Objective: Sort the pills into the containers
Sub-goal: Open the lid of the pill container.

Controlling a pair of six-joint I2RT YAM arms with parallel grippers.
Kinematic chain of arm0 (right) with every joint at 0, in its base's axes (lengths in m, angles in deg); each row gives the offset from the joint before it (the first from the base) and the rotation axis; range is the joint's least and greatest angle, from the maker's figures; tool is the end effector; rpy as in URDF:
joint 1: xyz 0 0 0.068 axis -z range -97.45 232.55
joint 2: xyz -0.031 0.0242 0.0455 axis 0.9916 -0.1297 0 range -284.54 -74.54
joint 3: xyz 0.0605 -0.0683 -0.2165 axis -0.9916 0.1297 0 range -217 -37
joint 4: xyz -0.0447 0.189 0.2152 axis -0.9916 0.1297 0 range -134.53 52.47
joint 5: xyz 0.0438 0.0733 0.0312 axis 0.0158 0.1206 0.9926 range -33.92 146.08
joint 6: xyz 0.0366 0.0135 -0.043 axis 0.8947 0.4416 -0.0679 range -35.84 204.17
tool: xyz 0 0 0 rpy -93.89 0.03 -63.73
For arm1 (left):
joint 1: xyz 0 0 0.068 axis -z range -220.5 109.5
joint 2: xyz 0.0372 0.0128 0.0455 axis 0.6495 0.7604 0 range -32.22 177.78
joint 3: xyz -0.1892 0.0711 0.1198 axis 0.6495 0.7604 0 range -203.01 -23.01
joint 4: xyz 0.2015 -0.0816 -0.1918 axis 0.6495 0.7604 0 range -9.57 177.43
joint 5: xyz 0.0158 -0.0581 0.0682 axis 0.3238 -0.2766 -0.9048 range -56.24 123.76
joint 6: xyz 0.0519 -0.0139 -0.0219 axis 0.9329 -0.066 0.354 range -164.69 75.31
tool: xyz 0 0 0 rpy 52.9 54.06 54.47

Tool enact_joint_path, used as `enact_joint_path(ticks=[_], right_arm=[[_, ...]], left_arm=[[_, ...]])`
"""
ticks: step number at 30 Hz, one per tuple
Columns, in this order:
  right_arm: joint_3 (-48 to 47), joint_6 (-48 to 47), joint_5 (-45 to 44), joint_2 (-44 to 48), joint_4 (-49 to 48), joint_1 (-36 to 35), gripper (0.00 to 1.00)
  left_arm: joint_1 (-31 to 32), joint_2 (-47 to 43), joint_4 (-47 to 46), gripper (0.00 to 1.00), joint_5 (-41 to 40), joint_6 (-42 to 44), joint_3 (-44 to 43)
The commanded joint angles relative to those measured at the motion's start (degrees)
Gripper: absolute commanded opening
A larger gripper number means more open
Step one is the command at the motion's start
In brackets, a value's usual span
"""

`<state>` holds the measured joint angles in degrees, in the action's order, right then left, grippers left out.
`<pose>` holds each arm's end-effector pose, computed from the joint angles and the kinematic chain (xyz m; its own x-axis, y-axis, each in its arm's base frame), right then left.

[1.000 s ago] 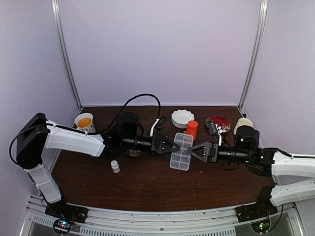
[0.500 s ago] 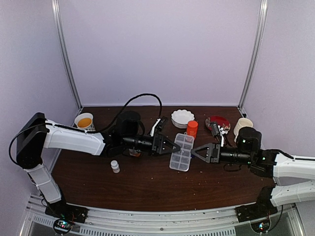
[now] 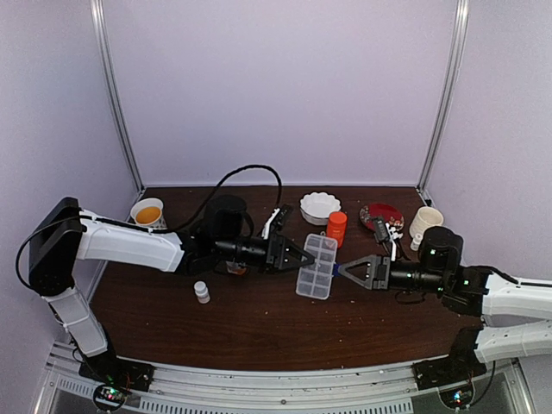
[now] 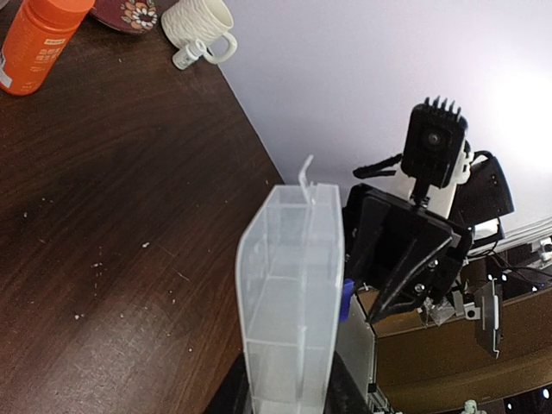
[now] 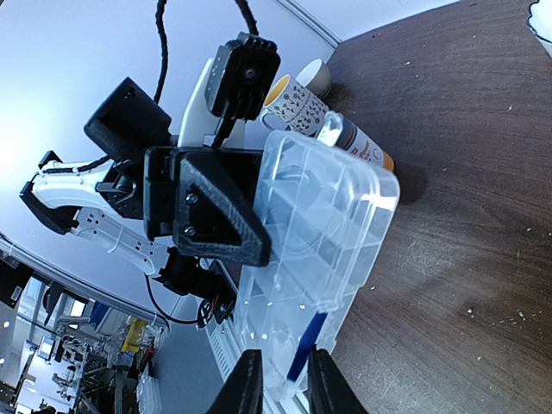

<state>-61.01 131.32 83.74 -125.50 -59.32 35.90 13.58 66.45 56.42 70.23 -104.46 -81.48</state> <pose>0.1640 0.2018 0.1934 -0.7989 0.0998 -0.5931 -0.5438 0.3014 0.7832 0.2182 -0.3433 0.1739 -0.9343 0.1055 -0.3404 0.3553 0.1998 -0.9132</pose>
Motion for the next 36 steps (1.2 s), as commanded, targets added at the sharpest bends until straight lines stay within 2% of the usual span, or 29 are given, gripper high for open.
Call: enact_joint_path(ticks=[1,4,7,11,18,26,36], right_arm=[[1.1,1.0,1.9,1.7,-2.3,-0.3,0.21],[1.4,1.1,2.4,1.7,-3.0,-0.3,0.23],[1.0,0.4,1.1,1.7,-1.0,-0.3,0.5],[0.3,-0.6,-0.8,1.6,1.4,-0.3,0.66],[-0.1,-2.6,-3.4,2.8,4.4,-0.2,0.85],[-1.1,-0.8,2.3,-1.3,-3.5,-0.3,0.86],[-2.7,0.5,5.3,-4.0,-7.4,-0.3,0.74]], left_arm=[[-0.6,-0.1,-0.9,0.06,-1.2,1.3,-1.2],[-0.6,-0.1,-1.0,0.05,-1.0,1.2,-1.5],[-0.6,-0.1,-1.4,0.05,-0.5,0.9,-1.6],[-0.6,-0.4,-1.4,0.05,-0.4,0.9,-1.8],[-0.6,-0.7,-2.2,0.06,0.5,0.4,-1.7],[-0.5,-1.2,-4.7,0.06,2.3,-1.6,-1.6],[-0.5,-1.7,-7.6,0.06,3.5,-3.3,-0.5]])
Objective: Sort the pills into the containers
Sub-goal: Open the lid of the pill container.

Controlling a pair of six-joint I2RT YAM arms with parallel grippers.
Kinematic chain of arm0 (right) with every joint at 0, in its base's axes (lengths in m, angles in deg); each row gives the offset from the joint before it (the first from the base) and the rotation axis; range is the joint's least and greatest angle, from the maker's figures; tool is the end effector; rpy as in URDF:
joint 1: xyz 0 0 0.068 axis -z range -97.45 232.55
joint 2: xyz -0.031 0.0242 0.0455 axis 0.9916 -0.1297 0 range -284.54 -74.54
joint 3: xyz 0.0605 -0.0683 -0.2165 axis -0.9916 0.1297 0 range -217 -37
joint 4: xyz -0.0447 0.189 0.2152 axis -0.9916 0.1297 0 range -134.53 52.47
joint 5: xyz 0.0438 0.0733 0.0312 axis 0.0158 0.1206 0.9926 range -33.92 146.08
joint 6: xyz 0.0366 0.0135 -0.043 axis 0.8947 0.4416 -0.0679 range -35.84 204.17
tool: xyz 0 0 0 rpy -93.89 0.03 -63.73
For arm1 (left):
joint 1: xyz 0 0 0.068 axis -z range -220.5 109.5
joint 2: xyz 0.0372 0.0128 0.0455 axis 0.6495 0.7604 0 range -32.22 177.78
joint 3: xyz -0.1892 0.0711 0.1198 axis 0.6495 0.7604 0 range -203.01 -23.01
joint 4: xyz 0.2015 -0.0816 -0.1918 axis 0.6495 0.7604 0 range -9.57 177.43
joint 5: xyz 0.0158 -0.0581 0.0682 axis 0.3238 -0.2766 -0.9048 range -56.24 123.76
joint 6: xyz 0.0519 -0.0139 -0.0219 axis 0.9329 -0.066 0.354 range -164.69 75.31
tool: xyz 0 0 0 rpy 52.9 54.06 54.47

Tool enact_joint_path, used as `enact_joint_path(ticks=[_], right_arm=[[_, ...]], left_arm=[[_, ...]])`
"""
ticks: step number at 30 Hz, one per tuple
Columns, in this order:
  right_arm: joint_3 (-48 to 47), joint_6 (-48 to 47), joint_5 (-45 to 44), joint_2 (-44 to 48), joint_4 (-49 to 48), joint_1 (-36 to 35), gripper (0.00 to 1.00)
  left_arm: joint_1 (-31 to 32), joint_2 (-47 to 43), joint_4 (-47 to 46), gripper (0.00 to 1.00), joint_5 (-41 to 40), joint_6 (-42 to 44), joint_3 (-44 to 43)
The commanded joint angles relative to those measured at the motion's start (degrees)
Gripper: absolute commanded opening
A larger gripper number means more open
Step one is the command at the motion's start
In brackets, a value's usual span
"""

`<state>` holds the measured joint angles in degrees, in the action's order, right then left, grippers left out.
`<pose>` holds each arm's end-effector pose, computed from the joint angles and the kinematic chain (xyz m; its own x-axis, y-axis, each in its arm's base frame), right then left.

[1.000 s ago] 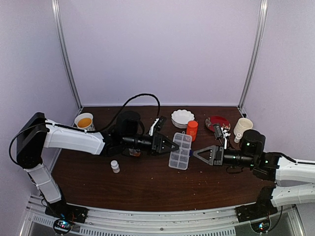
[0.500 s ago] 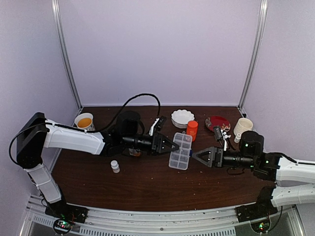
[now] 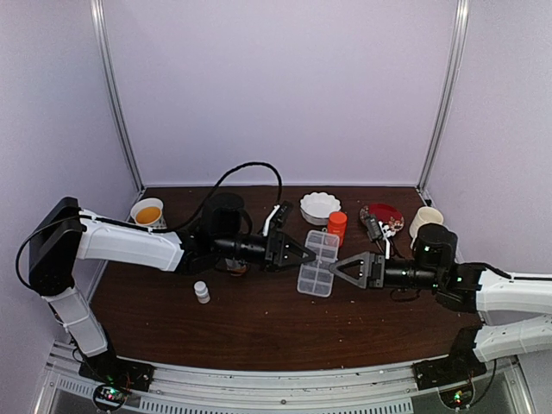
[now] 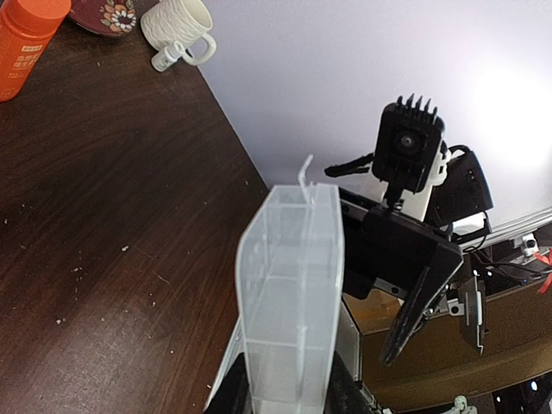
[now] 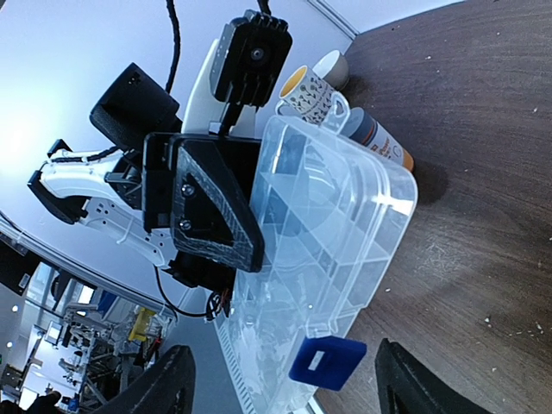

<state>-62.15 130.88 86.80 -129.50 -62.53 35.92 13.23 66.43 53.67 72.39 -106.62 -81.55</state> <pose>0.1679 0.2086 0.1903 -0.8012 0.0633 -0.5950 -0.5616 0.2639 0.7842 0.2196 -0.3432 0.1797 -0.9371 0.1119 -0.3308 0.3450 0.1512 -0.9263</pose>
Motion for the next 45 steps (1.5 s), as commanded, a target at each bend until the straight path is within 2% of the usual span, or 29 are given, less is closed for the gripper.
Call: enact_joint_path(ticks=[1,3,6,9,13,19,24,30,32,34,37,45], right_arm=[[-1.4,1.2,2.4,0.3,-4.6,-0.3,0.73],[-1.2,1.5,2.6,1.0,-4.8,-0.3,0.66],[-0.6,2.0,2.5,2.5,-4.6,-0.3,0.49],[-0.1,2.0,2.2,3.8,-3.8,-0.3,0.36],[0.3,1.7,1.2,4.7,-2.6,-0.3,0.31],[-0.3,1.2,0.5,4.1,-1.5,-0.3,0.17],[-0.5,0.7,-0.1,3.9,-0.4,-0.3,0.11],[-0.1,1.0,0.6,3.9,-2.0,-0.3,0.1],[-0.2,0.9,0.3,3.7,-1.5,-0.3,0.12],[-0.6,0.5,-0.4,3.5,-0.5,-0.3,0.19],[-1.0,0.3,-0.7,2.7,0.3,-0.3,0.21],[-1.9,-0.5,-1.5,1.8,2.2,-0.3,0.08]], left_arm=[[-0.2,-1.7,-5.2,0.06,1.5,-1.4,-0.3],[-0.2,-1.7,-5.9,0.06,1.6,-1.7,-0.1],[-0.1,-1.8,-6.4,0.06,1.5,-2.1,0.1],[-0.1,-1.8,-6.2,0.06,1.3,-2.0,0.1],[-0.1,-1.7,-5.5,0.06,1.3,-1.6,-0.3],[-0.2,-1.6,-4.4,0.06,1.1,-0.9,-0.7],[-0.2,-2.0,-2.7,0.06,0.2,0.2,-0.6],[-0.1,-2.0,-2.3,0.06,0.2,0.6,-0.6],[-0.1,-2.0,-2.4,0.06,0.1,0.6,-0.6],[-0.1,-2.0,-2.4,0.06,0.1,0.6,-0.6],[-0.1,-2.0,-2.4,0.06,0.2,0.6,-0.6],[-0.2,-1.9,-2.4,0.06,0.4,1.1,-0.5]])
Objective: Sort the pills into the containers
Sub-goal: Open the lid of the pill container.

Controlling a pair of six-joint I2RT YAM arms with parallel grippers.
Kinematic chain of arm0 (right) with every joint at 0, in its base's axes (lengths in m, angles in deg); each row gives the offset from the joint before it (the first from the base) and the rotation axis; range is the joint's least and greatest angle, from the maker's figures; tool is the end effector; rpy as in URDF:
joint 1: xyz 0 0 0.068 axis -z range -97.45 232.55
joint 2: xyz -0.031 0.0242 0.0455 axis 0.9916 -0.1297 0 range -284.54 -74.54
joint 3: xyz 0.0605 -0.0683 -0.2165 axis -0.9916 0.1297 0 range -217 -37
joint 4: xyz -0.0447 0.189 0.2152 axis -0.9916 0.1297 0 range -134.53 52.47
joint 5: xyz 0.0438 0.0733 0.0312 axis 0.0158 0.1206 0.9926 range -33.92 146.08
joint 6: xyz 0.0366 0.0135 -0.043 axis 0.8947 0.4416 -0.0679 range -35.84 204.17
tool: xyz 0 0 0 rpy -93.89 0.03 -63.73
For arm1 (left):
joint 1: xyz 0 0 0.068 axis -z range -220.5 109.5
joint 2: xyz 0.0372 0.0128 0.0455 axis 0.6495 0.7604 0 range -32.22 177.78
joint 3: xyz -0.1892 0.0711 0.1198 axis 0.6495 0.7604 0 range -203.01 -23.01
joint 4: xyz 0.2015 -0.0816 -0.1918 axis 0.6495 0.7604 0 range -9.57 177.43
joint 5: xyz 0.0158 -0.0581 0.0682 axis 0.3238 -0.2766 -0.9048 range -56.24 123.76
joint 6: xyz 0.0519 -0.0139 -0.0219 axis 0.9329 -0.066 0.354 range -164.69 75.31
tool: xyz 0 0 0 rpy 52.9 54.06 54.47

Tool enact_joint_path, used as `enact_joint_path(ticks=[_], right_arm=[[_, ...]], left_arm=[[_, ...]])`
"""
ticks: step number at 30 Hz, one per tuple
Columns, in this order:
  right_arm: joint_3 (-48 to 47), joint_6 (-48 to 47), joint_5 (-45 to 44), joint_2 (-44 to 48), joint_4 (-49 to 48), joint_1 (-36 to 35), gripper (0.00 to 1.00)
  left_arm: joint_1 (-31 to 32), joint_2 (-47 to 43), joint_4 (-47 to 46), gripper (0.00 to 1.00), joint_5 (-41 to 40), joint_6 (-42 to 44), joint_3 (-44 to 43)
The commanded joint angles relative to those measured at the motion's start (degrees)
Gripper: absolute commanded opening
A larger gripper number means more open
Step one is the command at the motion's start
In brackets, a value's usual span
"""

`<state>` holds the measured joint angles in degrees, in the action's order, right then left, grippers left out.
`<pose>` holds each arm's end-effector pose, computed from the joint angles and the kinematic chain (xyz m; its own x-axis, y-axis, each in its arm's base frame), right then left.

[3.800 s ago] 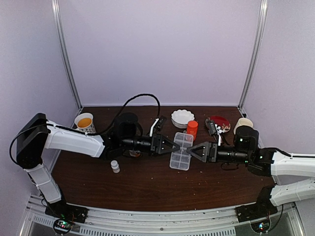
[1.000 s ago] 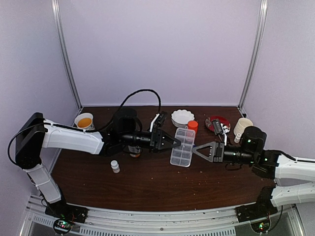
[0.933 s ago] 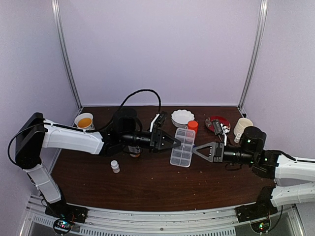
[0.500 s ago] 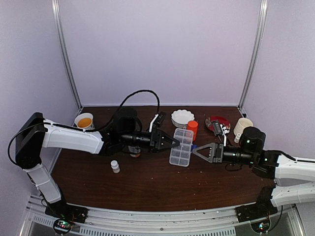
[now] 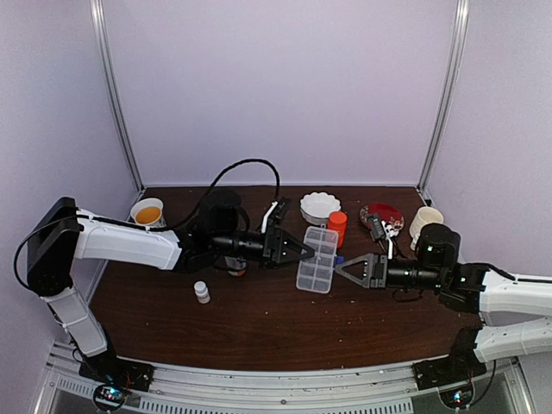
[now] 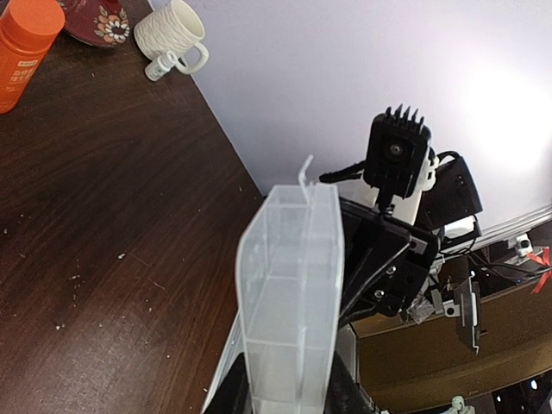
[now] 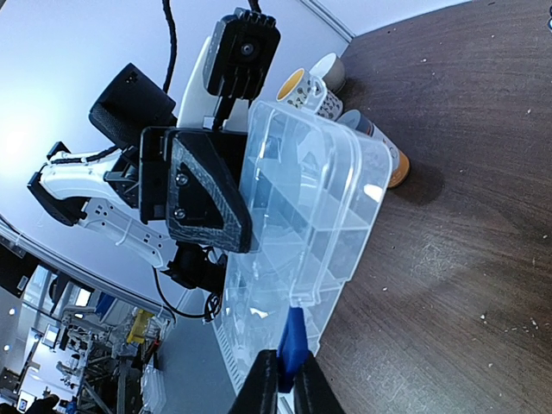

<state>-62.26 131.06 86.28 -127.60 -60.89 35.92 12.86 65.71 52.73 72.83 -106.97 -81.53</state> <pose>0.1662 0.2063 0.1960 -0.7989 0.0732 -0.5969 -0.5612 0.2660 0.7838 0.2212 -0.3413 0.1862 -0.9338 0.1039 -0.3423 0.3540 0.1293 -0.9263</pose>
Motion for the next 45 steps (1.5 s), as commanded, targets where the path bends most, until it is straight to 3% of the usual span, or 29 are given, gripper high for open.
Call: enact_joint_path(ticks=[1,7,12,15,24,31,37,45], right_arm=[[-2.0,-0.8,-1.3,-0.1,1.1,-0.3,0.08],[-2.2,-1.1,-1.4,-0.3,1.6,-0.3,0.02],[-3.3,-1.3,-3.3,-1.1,5.4,-0.3,0.0],[-4.3,-1.5,-4.5,-2.0,8.2,-0.3,0.0],[-6.1,-0.8,-6.4,-6.7,11.9,-0.2,0.0],[-9.9,-0.7,-6.7,-12.4,17.8,-0.2,0.0],[-9.6,1.8,-6.2,-16.9,15.4,-0.2,0.0],[-11.6,3.1,-4.7,-23.3,12.1,-0.2,0.04]], left_arm=[[0.2,-1.2,-1.4,0.07,-0.1,1.5,-0.5],[0.2,-1.1,-1.3,0.14,-0.3,1.8,-0.2],[0.2,-2.3,0.9,0.63,-3.5,4.2,1.0],[0.2,-3.2,8.2,0.76,-7.4,8.6,0.3],[0.7,-5.7,25.5,0.83,-17.9,18.4,-2.0],[1.7,-3.8,23.1,0.82,-15.3,19.1,-0.7],[4.6,0.2,21.0,0.82,-14.6,19.4,-1.6],[7.8,5.0,25.8,0.84,-19.4,21.0,-5.4]])
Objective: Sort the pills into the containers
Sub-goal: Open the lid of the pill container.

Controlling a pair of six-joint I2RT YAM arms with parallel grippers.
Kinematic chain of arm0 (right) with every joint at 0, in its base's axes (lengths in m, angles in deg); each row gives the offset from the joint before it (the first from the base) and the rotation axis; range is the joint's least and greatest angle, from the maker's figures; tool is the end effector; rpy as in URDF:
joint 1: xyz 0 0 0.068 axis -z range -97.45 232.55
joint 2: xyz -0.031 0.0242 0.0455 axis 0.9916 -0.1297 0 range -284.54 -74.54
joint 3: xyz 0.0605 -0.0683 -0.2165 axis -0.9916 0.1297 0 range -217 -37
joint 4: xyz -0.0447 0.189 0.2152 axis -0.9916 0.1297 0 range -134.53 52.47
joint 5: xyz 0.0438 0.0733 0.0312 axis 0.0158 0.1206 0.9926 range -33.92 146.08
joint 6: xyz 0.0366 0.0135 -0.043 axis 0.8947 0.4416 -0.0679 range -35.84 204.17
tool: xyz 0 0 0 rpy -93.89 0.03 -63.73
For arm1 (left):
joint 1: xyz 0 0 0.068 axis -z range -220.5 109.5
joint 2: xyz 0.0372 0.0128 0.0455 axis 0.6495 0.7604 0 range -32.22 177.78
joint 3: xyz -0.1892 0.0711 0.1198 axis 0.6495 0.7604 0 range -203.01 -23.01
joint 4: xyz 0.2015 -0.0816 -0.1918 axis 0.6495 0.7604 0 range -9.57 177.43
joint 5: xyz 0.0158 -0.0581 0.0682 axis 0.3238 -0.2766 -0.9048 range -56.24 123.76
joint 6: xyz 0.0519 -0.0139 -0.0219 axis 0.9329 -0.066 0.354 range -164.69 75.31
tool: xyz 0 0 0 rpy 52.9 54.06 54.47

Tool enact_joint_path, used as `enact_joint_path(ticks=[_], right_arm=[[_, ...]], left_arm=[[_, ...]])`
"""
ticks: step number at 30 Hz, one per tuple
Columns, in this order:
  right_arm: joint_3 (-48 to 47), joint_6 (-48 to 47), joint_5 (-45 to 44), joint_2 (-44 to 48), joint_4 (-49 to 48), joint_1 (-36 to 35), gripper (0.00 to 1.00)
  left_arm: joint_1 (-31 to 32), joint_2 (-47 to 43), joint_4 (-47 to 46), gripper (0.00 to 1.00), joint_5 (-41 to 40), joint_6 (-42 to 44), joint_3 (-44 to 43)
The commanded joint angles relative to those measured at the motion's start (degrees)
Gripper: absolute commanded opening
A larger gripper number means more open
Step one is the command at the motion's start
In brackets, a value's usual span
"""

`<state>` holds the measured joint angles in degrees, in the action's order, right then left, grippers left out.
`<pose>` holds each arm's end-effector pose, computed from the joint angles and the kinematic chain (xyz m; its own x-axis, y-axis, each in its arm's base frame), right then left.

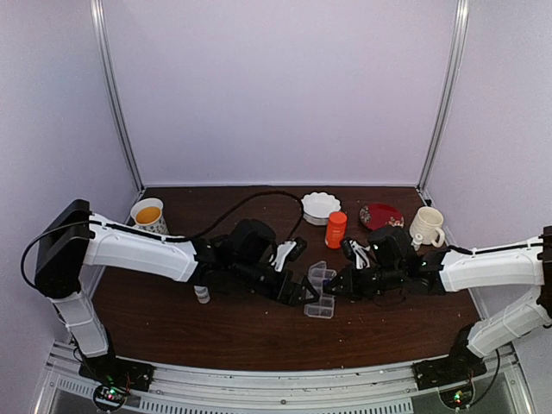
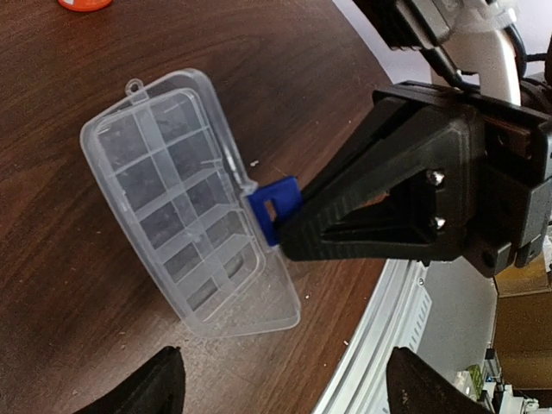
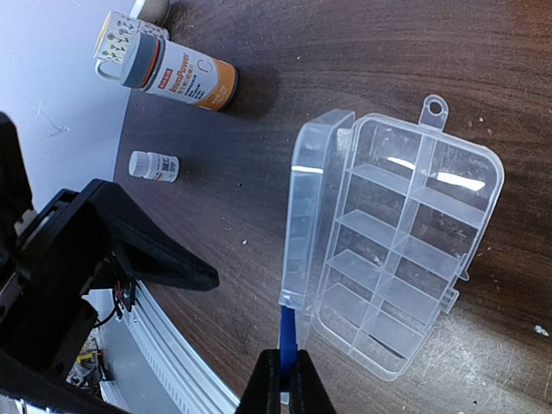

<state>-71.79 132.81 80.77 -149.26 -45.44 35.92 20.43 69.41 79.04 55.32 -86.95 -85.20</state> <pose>0.1915 0.2279 0.1292 -0.9487 -0.0110 -0.3160 -0.2591 0.5999 0.7569 0.1833 -0.3612 0.1356 -0.8628 0.2649 -0.4306 0.5044 0.5094 -0.6972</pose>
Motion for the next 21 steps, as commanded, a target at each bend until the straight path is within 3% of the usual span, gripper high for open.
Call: enact_joint_path(ticks=[1,5,13,21], right_arm=[[-2.2,1.6,1.1,-2.1,-4.2,-0.2,0.06],[-2.8,2.1,1.9,-3.6,-6.5,-0.2,0.11],[-2.8,4.1,4.6,-6.6,-13.0,-0.2,0.35],[-2.9,6.2,6.0,-8.8,-17.9,-0.2,0.38]], left_arm=[[0.2,1.6,-1.3,0.83,-1.9,0.5,-1.4],[0.2,2.7,-2.8,0.84,-1.4,-0.7,-1.2],[0.2,3.0,0.1,0.83,-2.9,0.3,-1.7],[0.2,2.9,1.0,0.82,-3.6,0.5,-1.6]])
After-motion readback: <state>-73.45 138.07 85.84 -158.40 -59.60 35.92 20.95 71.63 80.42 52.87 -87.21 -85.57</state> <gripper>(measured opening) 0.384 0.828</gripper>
